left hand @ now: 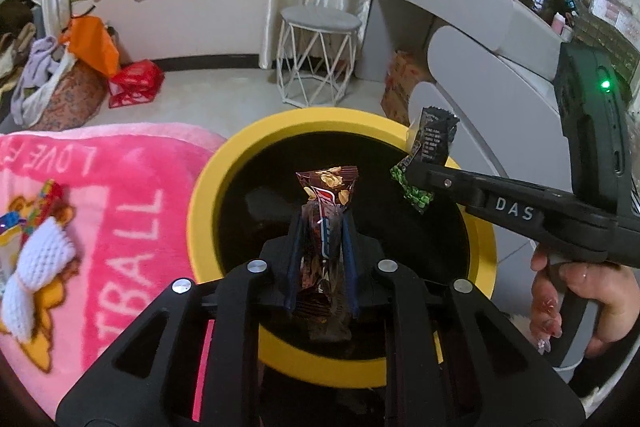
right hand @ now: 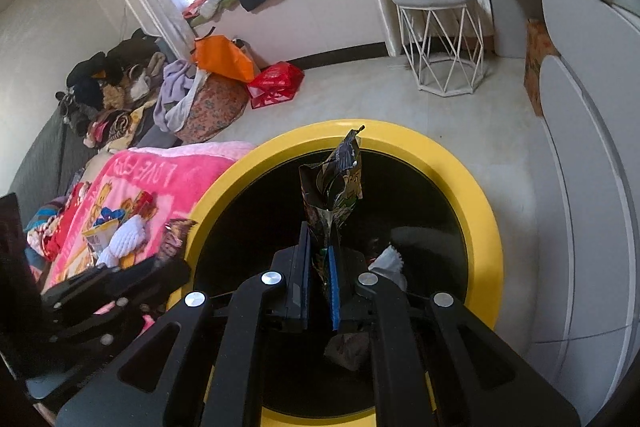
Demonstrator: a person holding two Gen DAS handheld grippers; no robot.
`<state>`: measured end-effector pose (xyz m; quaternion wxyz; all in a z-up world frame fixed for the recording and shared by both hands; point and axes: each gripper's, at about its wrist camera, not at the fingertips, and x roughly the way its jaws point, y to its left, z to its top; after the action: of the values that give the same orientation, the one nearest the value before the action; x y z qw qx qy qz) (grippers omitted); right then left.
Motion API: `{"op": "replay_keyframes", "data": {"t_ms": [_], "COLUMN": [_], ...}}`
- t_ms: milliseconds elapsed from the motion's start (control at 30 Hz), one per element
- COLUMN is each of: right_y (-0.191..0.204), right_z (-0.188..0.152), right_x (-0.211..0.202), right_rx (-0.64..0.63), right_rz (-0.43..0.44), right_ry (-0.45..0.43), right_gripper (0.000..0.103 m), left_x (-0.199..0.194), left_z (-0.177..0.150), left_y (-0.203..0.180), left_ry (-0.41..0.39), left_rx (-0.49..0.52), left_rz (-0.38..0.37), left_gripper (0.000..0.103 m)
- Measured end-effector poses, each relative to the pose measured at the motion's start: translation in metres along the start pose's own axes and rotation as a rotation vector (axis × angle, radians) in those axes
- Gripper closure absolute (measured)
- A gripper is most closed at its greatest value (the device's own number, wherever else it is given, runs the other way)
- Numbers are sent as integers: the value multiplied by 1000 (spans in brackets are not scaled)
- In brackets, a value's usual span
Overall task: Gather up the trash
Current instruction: 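Open both tools to drop the packet and wrapper into the bin, then move both open tools back over the remaining trash on the blanket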
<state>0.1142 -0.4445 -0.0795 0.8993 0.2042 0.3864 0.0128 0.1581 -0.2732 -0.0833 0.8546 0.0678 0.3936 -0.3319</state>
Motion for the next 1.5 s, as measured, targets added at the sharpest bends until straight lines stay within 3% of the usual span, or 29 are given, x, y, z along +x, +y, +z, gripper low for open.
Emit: {"op": "replay_keyframes", "data": {"t_ms": [33, 100, 167, 433, 933, 1500], "right_y": [-1, -2, -1, 8, 58, 124], "right_z": [0, 0, 1, 3, 3, -13], "right_x": [0, 0, 0, -3, -22, -27], "right_rx": [5, 8, 7, -25, -131, -258], "right_rz": [1, -2, -4, -5, 23, 86], "right_ry": [2, 4, 0, -21, -120, -139], "right_gripper": [93, 83, 75, 64, 41, 34], "left_x": [2, 3, 1, -21, -76, -131], "left_z": [0, 0, -1, -7, -24, -44], "left_y": [1, 4, 9, 27, 54, 105], "left_ry": [-1, -2, -7, -53, -144, -236], "left_rx": [-2, -6, -19, -99, -162, -264], "left_rz": [-8, -12, -9, 41, 153, 295], "left_gripper": [69, 54, 51, 10, 10, 10]}}
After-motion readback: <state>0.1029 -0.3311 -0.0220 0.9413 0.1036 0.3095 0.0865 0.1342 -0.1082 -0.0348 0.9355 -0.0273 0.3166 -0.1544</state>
